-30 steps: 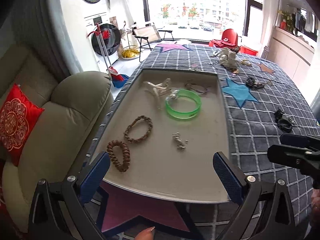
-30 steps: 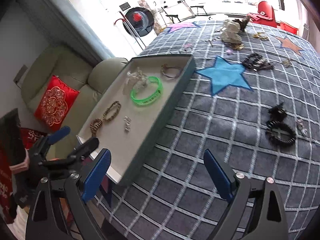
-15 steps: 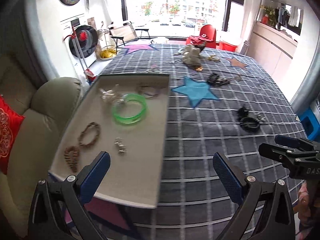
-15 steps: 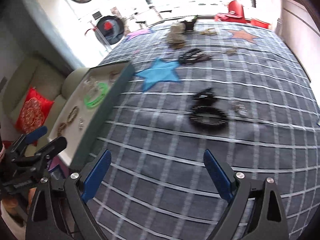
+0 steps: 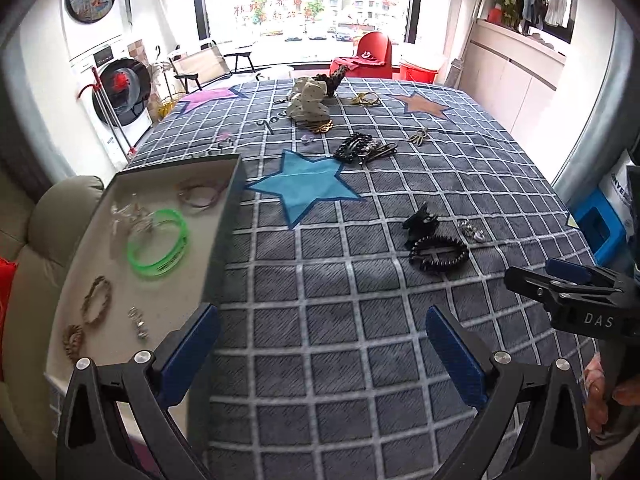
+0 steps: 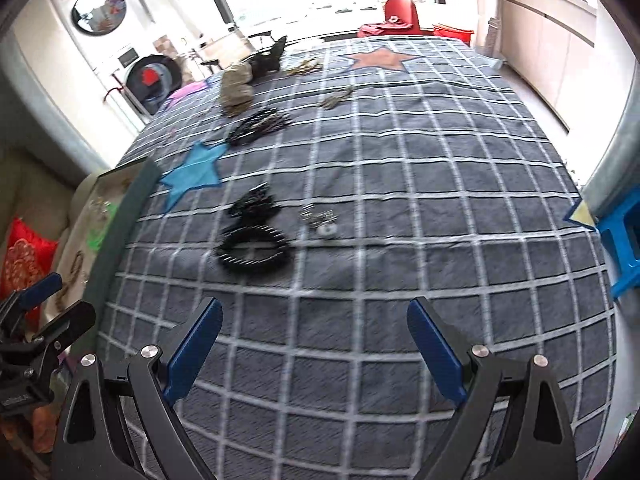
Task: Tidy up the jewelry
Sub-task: 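Move both open tools back over the remaining jewelry on the bedspread, then grasp the black hair claw with the left tool while the right tool grasps a silver pendant with white bead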
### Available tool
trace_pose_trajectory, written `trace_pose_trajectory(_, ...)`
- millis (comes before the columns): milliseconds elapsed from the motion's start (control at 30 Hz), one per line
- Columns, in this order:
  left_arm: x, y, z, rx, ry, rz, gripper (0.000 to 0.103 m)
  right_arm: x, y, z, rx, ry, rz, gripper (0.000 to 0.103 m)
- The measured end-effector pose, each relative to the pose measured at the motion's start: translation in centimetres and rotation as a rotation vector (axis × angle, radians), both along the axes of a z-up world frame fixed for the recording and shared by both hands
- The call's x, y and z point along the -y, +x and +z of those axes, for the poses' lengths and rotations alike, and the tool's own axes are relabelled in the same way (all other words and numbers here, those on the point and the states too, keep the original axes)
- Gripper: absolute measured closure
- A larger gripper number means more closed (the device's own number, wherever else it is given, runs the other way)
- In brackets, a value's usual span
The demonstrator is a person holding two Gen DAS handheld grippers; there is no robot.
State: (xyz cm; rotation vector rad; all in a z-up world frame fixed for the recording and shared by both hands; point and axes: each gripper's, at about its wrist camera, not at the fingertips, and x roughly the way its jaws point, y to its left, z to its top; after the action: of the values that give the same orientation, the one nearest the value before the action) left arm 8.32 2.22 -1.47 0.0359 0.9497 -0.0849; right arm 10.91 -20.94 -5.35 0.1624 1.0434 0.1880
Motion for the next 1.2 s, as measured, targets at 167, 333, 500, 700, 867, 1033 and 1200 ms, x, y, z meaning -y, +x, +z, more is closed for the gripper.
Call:
trace_pose_trajectory(167, 0.7, 1.8, -0.9, -0.016, -0.005, 0.013, 0.000, 1.3, 1.6, -0.7, 0.000, -0.025, -0.035, 0.008)
trace_pose_trajectory(333, 1.4, 3.2, -1.9, -0.025, 0.006, 0.017, 0.000, 1.4, 3.0, -1.5, 0.013, -0.098, -0.040, 0.008)
trace_pose_trajectory(500, 2.2, 4.1, -2.8, -0.030, 0.029, -0.001, 0.000, 0.8, 3.9, -2.4, 0.020, -0.146, -0.002, 0.011)
trace_pose_trajectory(700, 2.7, 5.5, -3.3, -0.031, 0.020, -0.021, 0.000, -0.9, 4.5, -3.1, 0.048, -0.220, 0.063, 0.022)
trace_pose_trajectory(867, 3.4, 6.7, -3.6, -0.028, 0.009, -0.043, 0.000, -1.7, 5.2, -3.1, 0.066, -0.239, 0.088, 0.028)
trace_pose_trajectory(1033, 4.1, 7.6, -3.9, -0.033, -0.012, -0.063, 0.000, -2.5, 5.8, -3.1, 0.089, -0.237, 0.114, 0.033)
trace_pose_trajectory(1200, 4.7, 8.4, -4.2, -0.041, -0.039, -0.085, 0.000, -2.7, 5.7, -2.9, 0.110, -0.235, 0.126, 0.053)
